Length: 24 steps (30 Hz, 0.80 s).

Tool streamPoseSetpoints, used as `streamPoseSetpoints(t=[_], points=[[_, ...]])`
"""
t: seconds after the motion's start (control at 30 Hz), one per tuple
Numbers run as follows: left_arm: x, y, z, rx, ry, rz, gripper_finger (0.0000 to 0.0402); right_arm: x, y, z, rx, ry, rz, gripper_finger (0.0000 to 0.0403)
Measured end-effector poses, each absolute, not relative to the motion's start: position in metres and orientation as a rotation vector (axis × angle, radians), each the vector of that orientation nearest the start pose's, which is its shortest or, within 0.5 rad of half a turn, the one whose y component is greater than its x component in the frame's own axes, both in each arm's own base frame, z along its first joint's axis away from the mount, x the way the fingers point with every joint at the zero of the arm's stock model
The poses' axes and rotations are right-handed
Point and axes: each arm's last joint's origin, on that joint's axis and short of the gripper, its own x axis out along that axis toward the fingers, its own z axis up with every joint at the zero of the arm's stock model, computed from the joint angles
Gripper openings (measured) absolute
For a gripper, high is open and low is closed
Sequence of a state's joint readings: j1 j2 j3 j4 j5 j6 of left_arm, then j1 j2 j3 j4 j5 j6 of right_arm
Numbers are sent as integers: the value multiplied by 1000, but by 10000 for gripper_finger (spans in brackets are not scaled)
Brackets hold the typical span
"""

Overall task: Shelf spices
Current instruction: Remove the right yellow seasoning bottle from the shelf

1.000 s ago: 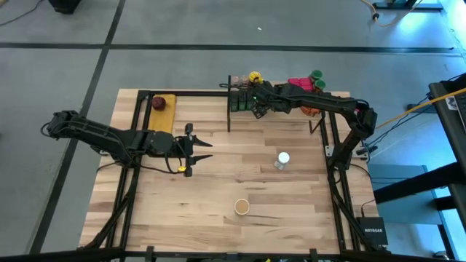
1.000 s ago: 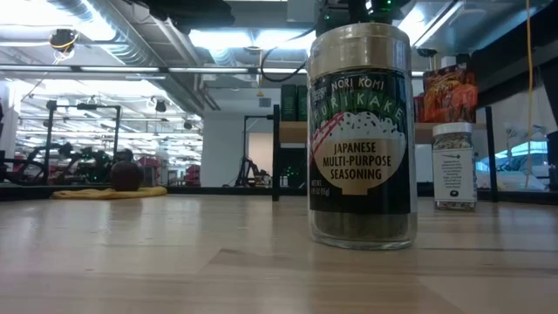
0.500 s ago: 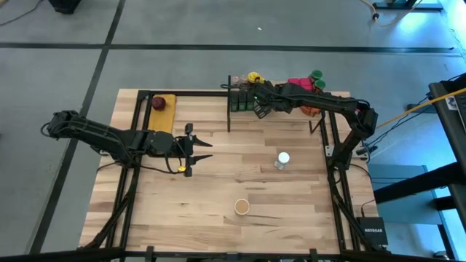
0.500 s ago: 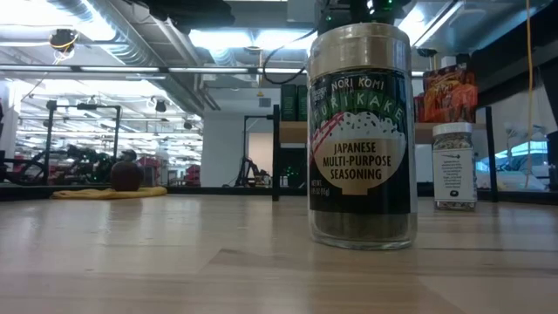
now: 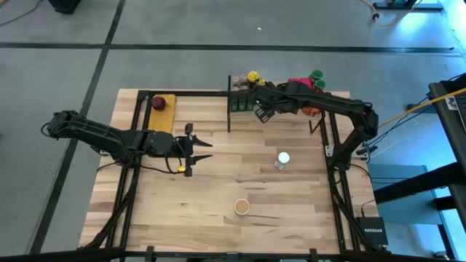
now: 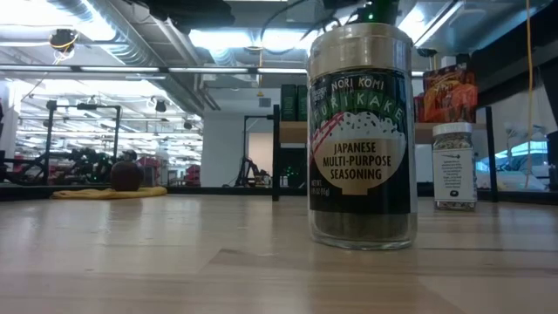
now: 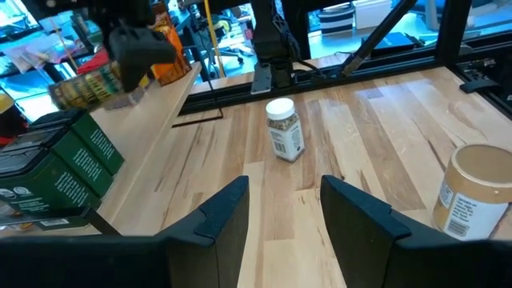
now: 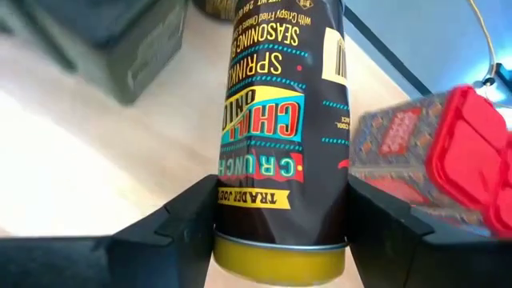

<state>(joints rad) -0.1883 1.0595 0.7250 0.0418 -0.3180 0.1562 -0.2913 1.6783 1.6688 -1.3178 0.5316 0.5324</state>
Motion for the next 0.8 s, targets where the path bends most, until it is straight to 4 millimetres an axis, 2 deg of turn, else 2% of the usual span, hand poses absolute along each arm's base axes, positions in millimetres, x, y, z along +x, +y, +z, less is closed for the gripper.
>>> streamPoseSetpoints(t=[0.23, 0.47, 0.67, 0.8], points=[[231, -35, 282, 228, 293, 107, 150, 299, -76, 337, 226, 1177, -980, 233], [231, -35, 283, 228, 292, 107, 150, 298, -36, 337, 212, 1250, -876, 234], [231, -35, 283, 228, 292, 107, 150, 289, 6, 339, 287, 1348, -733, 235], [231, -35, 283, 228, 293, 107, 150, 284, 35, 342, 396, 1410, -562, 235]])
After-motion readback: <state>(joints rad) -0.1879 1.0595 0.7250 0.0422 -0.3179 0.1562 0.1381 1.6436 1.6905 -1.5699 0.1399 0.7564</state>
